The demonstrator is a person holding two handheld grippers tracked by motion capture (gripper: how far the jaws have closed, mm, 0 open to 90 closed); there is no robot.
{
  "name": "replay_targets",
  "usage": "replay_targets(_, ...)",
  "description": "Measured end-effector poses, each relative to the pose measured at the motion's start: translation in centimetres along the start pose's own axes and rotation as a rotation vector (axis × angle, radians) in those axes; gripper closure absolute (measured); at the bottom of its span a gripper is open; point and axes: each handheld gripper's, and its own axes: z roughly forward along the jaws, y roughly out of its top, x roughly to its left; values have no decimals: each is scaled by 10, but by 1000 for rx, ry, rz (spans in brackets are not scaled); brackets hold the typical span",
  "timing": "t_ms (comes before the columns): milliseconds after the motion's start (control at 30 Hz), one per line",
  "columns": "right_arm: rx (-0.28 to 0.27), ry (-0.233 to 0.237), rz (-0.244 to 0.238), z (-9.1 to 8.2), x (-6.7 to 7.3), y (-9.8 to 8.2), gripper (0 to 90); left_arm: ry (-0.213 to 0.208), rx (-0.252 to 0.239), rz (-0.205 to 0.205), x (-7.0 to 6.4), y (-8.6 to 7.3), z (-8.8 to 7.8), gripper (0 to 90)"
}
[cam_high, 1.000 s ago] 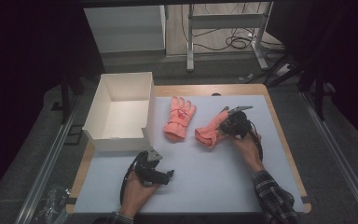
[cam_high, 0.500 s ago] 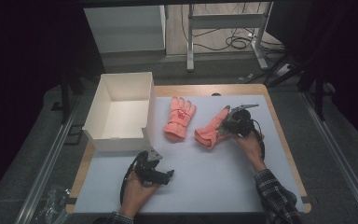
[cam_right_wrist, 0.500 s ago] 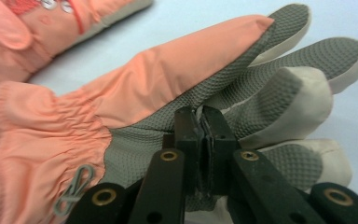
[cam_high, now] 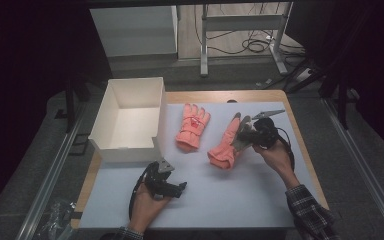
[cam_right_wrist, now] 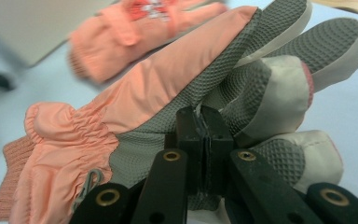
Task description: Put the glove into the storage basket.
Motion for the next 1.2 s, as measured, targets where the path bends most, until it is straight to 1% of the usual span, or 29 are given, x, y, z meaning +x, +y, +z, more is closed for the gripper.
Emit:
replay_targets(33, 14, 47, -26, -4, 5, 0, 874, 0, 0, 0, 0, 0, 0, 39)
replay_targets(67, 19, 66, -44, -5, 7, 0, 874, 0, 0, 0, 0, 0, 0, 39)
replay_targets(100, 19, 66, -44, -5, 7, 0, 874, 0, 0, 0, 0, 0, 0, 39)
replay_targets(133, 32, 105, -78, -7, 12, -1, 874, -1, 2, 1, 0, 0, 0, 39)
replay_targets(167, 32, 105, -78, -7, 12, -1, 874, -1, 2, 1, 0, 0, 0, 39)
replay_targets(200, 49, 143, -118, -7, 16, -2, 874, -1, 2, 1, 0, 0, 0, 39)
replay_targets(333, 79, 204, -180, -4, 19, -4, 874, -1, 1, 0, 0, 0, 0, 39)
replay_targets(367, 79, 204, -180, -4, 19, -4, 874, -1, 1, 0, 0, 0, 0, 39)
replay_targets(400, 93, 232, -203, -1, 20, -5, 874, -1, 1, 0, 0, 0, 0, 39)
replay_targets(433, 104, 242, -208, 1, 21, -5, 874, -1, 1, 0, 0, 0, 0, 39)
replay_targets(467, 116, 251, -215, 3, 21, -5, 874, -1, 1, 0, 0, 0, 0, 39)
replay_targets(500, 116, 251, -215, 3, 21, -5, 874, -1, 1, 0, 0, 0, 0, 39)
replay_targets(533, 135, 270, -240, 9, 21, -5, 874, -1, 1, 0, 0, 0, 0, 39)
replay_targets(567, 142, 276, -246, 11, 22, -6, 874, -1, 1, 0, 0, 0, 0, 39)
replay_targets(633, 150, 287, -272, 17, 22, -6, 873, -1, 1, 0, 0, 0, 0, 39)
replay_targets(700, 154, 290, -282, 20, 23, -7, 873, -1, 1, 0, 0, 0, 0, 39)
replay_targets(733, 163, 280, -299, 26, 24, -7, 873, -1, 1, 0, 0, 0, 0, 39)
replay_targets(767, 163, 280, -299, 26, 24, -7, 873, -1, 1, 0, 0, 0, 0, 39)
replay_targets(833, 163, 270, -313, 31, 24, -8, 870, 0, -1, 0, 0, 0, 0, 39)
replay_targets(933, 149, 242, -331, 36, 25, -10, 826, 0, -1, 0, 0, 0, 0, 39)
replay_targets(967, 149, 242, -331, 36, 25, -10, 826, 0, -1, 0, 0, 0, 0, 39)
replay_targets(1000, 127, 223, -332, 34, 26, -10, 794, 0, -1, 0, 0, 0, 0, 39)
replay_targets(1033, 127, 223, -332, 34, 26, -10, 794, 0, -1, 0, 0, 0, 0, 39)
replay_targets(1067, 102, 198, -326, 31, 26, -8, 781, 0, -1, 0, 0, 0, 0, 39)
replay_targets(1100, 102, 198, -326, 31, 26, -8, 781, 0, -1, 0, 0, 0, 0, 39)
replay_targets(1133, 82, 184, -320, 27, 25, -6, 760, 0, 0, 0, 0, 0, 0, 39)
replay_targets(1200, 72, 163, -326, 24, 26, -4, 711, 0, 0, 0, 0, 0, 0, 39)
